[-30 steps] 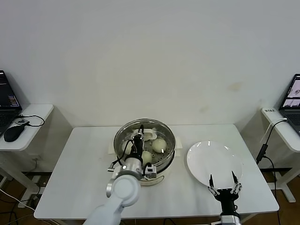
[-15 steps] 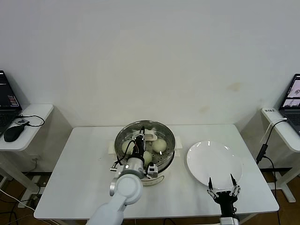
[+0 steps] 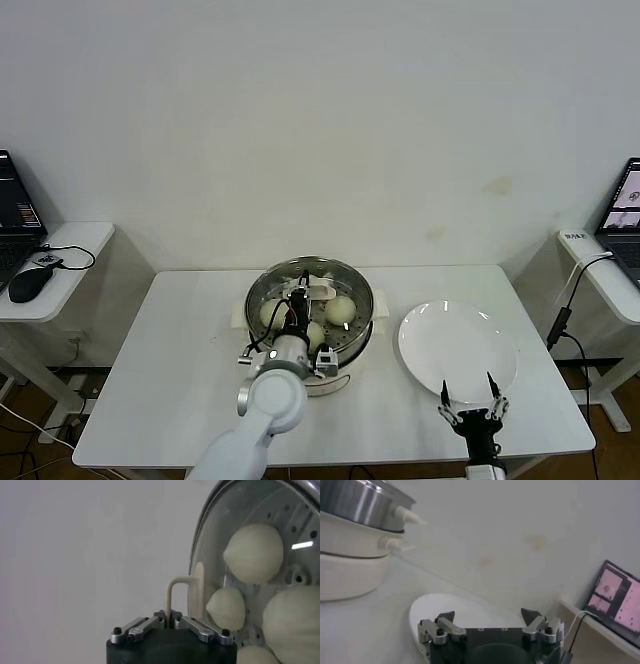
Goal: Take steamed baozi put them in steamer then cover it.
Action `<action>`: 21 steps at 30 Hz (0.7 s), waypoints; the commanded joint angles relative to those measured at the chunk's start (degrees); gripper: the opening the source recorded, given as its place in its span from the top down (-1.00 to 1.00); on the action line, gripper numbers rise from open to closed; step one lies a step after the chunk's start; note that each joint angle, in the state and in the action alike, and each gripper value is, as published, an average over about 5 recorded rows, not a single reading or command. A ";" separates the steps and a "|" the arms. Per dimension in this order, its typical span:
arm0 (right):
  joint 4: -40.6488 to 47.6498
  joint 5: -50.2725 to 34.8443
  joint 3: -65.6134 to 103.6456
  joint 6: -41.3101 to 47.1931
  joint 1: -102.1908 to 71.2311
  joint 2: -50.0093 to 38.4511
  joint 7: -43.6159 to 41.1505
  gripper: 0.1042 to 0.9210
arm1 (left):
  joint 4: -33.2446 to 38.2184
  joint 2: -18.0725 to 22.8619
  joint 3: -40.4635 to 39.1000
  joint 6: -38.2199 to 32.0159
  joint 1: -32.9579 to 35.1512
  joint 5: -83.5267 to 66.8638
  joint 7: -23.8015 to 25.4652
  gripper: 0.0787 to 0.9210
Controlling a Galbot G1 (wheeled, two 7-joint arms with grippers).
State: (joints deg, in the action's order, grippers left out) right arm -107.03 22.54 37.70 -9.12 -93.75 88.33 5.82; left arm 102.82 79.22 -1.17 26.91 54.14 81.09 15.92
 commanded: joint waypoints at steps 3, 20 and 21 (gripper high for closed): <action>0.05 0.26 -0.16 -0.01 -0.13 0.02 -0.10 -0.76 | 2.44 -0.37 0.27 0.06 1.45 -0.82 -0.03 0.64; 0.76 -1.30 0.01 -0.76 -1.31 -0.33 -0.16 -0.76 | 29.96 -13.82 12.59 -6.54 26.40 -24.98 -9.96 -0.50; 0.66 -1.80 -0.12 -1.05 -1.43 -0.36 -0.29 -0.76 | 31.01 -14.56 15.16 -7.99 29.11 -31.02 -12.27 -0.57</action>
State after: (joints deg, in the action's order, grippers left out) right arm -106.82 22.70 37.70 -9.49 -94.78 88.05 5.67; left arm 116.20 72.83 2.77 24.63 64.39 74.41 13.11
